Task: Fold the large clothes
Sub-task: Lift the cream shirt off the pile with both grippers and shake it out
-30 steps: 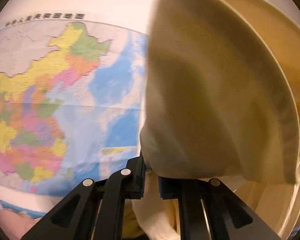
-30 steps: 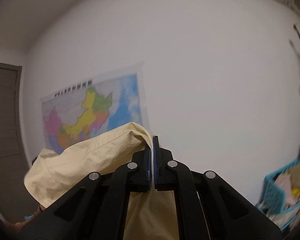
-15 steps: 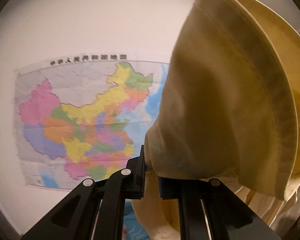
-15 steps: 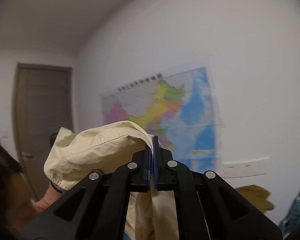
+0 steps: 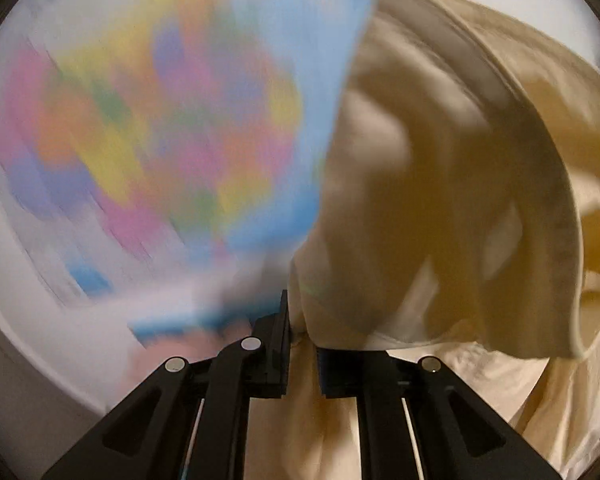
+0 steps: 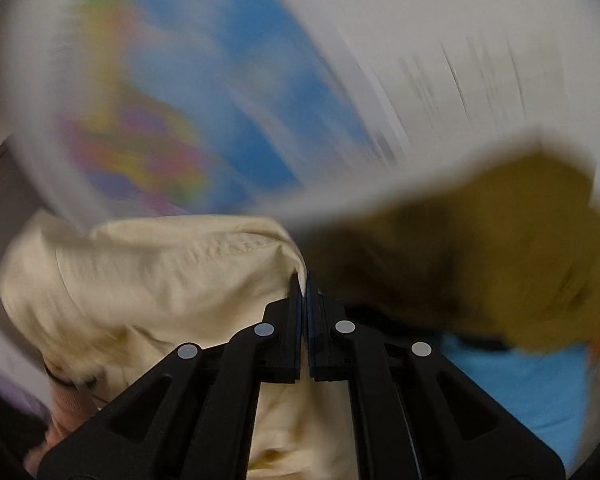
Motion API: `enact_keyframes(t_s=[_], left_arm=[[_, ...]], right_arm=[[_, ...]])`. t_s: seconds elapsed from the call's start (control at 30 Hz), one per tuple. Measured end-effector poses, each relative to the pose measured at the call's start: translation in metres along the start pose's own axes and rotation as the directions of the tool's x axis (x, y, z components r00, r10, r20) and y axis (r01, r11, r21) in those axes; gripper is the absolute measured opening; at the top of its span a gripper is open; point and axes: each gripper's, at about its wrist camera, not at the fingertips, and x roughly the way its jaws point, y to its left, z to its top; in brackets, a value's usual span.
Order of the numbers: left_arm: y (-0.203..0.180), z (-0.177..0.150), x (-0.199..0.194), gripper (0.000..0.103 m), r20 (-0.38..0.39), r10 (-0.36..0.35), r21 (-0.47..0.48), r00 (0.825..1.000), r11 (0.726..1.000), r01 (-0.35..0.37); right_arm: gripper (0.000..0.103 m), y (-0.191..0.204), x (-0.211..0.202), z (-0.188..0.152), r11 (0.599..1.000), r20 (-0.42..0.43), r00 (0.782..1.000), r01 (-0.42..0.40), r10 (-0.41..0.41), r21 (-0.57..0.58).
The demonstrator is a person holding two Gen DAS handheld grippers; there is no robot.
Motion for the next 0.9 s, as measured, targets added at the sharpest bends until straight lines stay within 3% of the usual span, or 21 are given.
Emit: enact_keyframes(t_s=[0.03, 0.1, 0.13, 0.17, 0.23, 0.3, 0.37, 0.47, 0.53, 0.57, 0.6, 0.67, 0.7, 0.73, 0.77, 0.8, 0.9], left_arm=[[-0.008, -0.009, 0.036, 0.009, -0.059, 0.003, 0.016, 0.998, 1.0, -0.002], [-0.013, -0.026, 0.1, 0.009, -0.171, -0.018, -0.004, 0.985, 1.0, 0.017], [-0.014, -0.031, 0.119, 0.009, -0.206, -0.043, -0.013, 0.978, 0.999, 0.041], [-0.013, -0.034, 0.133, 0.01, -0.229, -0.059, -0.018, 0.972, 0.998, 0.056], [-0.001, -0.034, 0.15, 0.014, -0.234, -0.076, -0.039, 0.969, 0.997, 0.068], [0.008, -0.033, 0.144, 0.023, -0.208, -0.107, -0.031, 0.972, 0.994, 0.103], [0.016, -0.033, 0.142, 0.029, -0.2, -0.125, -0.027, 0.972, 0.992, 0.122], [0.018, -0.042, 0.138, 0.03, -0.217, -0.146, -0.027, 0.965, 0.989, 0.144], [0.022, -0.046, 0.142, 0.03, -0.225, -0.157, -0.03, 0.962, 0.988, 0.154], [0.013, -0.046, 0.15, 0.03, -0.226, -0.161, -0.033, 0.961, 0.987, 0.158], [0.013, -0.045, 0.154, 0.03, -0.226, -0.167, -0.035, 0.96, 0.986, 0.163], [0.015, -0.045, 0.153, 0.03, -0.225, -0.168, -0.038, 0.96, 0.986, 0.164], [0.017, -0.045, 0.154, 0.029, -0.229, -0.177, -0.047, 0.957, 0.984, 0.171], [0.016, -0.045, 0.149, 0.029, -0.232, -0.185, -0.055, 0.955, 0.983, 0.177], [0.016, -0.043, 0.148, 0.028, -0.234, -0.191, -0.063, 0.953, 0.981, 0.181], [0.018, -0.04, 0.145, 0.025, -0.229, -0.198, -0.072, 0.953, 0.98, 0.186], [0.031, -0.025, 0.133, 0.024, -0.185, -0.249, -0.135, 0.95, 0.965, 0.227]], right_arm=[[0.003, -0.019, 0.026, -0.007, 0.997, -0.041, 0.996, 0.076, -0.076, 0.017], [0.005, -0.053, 0.071, -0.02, 0.986, -0.116, 0.985, 0.139, -0.127, 0.097], [0.015, -0.058, 0.078, -0.022, 0.98, -0.128, 0.98, 0.166, -0.152, 0.108], [0.02, -0.056, 0.08, -0.024, 0.976, -0.122, 0.975, 0.198, -0.186, 0.09], [0.037, -0.037, 0.074, -0.02, 0.97, -0.081, 0.966, 0.243, -0.244, -0.024], [0.059, -0.003, 0.058, -0.02, 0.924, 0.017, 0.939, 0.342, -0.344, -0.169], [0.069, 0.043, 0.04, -0.032, 0.877, 0.107, 0.94, 0.341, -0.324, -0.339], [0.08, 0.094, 0.045, -0.062, 0.764, 0.134, 0.944, 0.324, -0.302, -0.559], [0.08, 0.121, 0.066, -0.095, 0.638, 0.106, 0.939, 0.303, -0.328, -0.708], [0.08, 0.133, 0.085, -0.112, 0.553, 0.097, 0.925, 0.302, -0.368, -0.776], [0.079, 0.136, 0.096, -0.124, 0.495, 0.103, 0.912, 0.307, -0.397, -0.813], [0.068, 0.143, 0.124, -0.141, 0.357, 0.147, 0.875, 0.335, -0.461, -0.872], [0.047, 0.144, 0.133, -0.14, 0.331, 0.156, 0.862, 0.344, -0.483, -0.878], [0.023, 0.144, 0.139, -0.135, 0.35, 0.129, 0.863, 0.328, -0.488, -0.877], [0.015, 0.144, 0.139, -0.124, 0.416, 0.079, 0.88, 0.299, -0.468, -0.859], [0.009, 0.143, 0.134, -0.11, 0.478, 0.056, 0.897, 0.286, -0.439, -0.83], [0.007, 0.133, 0.099, -0.035, 0.74, 0.032, 0.962, 0.229, -0.27, -0.633]])
